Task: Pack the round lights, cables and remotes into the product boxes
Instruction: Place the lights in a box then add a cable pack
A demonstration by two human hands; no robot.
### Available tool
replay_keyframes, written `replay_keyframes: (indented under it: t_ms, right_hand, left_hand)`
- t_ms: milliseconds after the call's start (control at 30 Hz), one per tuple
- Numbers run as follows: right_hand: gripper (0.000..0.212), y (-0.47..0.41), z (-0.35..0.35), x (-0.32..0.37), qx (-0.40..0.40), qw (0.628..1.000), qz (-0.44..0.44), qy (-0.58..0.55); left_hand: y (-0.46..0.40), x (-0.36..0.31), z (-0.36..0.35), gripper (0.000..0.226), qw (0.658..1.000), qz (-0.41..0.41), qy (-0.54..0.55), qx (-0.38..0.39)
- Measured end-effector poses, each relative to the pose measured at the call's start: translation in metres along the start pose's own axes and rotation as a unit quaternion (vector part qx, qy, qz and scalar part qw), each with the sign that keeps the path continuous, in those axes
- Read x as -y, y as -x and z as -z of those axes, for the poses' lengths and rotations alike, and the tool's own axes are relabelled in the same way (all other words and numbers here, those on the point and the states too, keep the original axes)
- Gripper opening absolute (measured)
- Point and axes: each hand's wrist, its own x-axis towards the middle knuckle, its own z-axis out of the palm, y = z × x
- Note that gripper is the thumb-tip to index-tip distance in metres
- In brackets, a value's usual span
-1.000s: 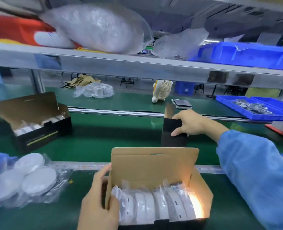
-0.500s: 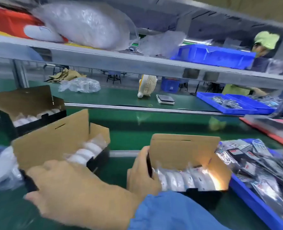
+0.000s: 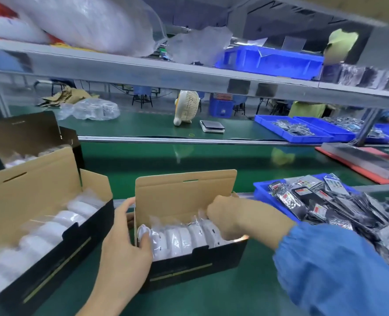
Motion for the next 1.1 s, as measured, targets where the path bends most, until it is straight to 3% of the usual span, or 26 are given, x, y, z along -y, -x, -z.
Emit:
replay_keyframes:
  t_ms: [33, 133, 300, 500, 667, 733, 767, 833, 867, 933, 967, 1000, 1033, 1100]
  right_hand:
    - [0.008, 0.000, 0.007, -0.005, 0.031, 0.999, -0.001, -0.023]
    - [0.034, 0.002, 0.011, -0.017, 0.067, 0.993, -0.018, -0.099]
    - [0.038, 0.000, 0.004, -0.004, 0.080, 0.996, -0.012, -0.025]
    - [0.039, 0.006, -0.013, 0.001, -0.068, 0.990, -0.046, -0.111]
    - [0.050, 0.027, -0.027, 0.003, -0.207, 0.921, -0.110, -0.310]
    - [0.056, 0.035, -0.036, 0.006, -0.263, 0.899, -0.122, -0.328]
    - [0.058, 0.038, -0.040, 0.006, -0.296, 0.884, -0.125, -0.340]
    - [0.061, 0.044, -0.048, 0.003, -0.369, 0.836, -0.129, -0.385]
    - [0.062, 0.047, -0.050, 0.000, -0.406, 0.805, -0.128, -0.413]
    - [0.062, 0.053, -0.054, -0.004, -0.483, 0.732, -0.099, -0.469]
    - [0.062, 0.056, -0.054, -0.002, -0.526, 0.695, -0.065, -0.486]
    - [0.061, 0.059, -0.054, 0.001, -0.569, 0.663, -0.023, -0.486]
    - [0.059, 0.062, -0.055, 0.007, -0.607, 0.637, 0.021, -0.474]
    - [0.056, 0.061, -0.059, 0.015, -0.662, 0.594, 0.091, -0.448]
  left_hand:
    - [-0.002, 0.001, 0.000, 0.071, 1.000, -0.002, 0.004, -0.007]
    - [0.000, 0.005, -0.003, 0.072, 1.000, -0.014, 0.017, -0.013]
    - [-0.002, 0.006, -0.003, 0.070, 0.999, -0.031, 0.018, -0.013]
    - [0.000, 0.005, -0.004, 0.073, 0.998, -0.040, 0.039, -0.018]
    - [0.001, 0.008, -0.009, 0.073, 0.996, -0.056, 0.037, -0.055]
    - [0.004, 0.005, -0.005, 0.064, 0.975, -0.187, -0.049, -0.109]
    - [0.006, 0.002, -0.004, 0.060, 0.946, -0.288, -0.083, -0.126]
    - [0.014, -0.006, -0.011, 0.054, 0.888, -0.446, -0.088, -0.076]
    - [0.017, -0.015, -0.018, 0.051, 0.890, -0.451, -0.061, -0.028]
    - [0.021, -0.039, -0.032, 0.048, 0.933, -0.355, 0.011, 0.050]
    - [0.020, -0.054, -0.037, 0.044, 0.963, -0.248, 0.061, 0.080]
    - [0.015, -0.065, -0.043, 0.039, 0.971, -0.142, 0.149, 0.124]
    - [0.011, -0.073, -0.047, 0.036, 0.950, -0.041, 0.247, 0.185]
    - [0.004, -0.083, -0.053, 0.035, 0.857, 0.104, 0.405, 0.300]
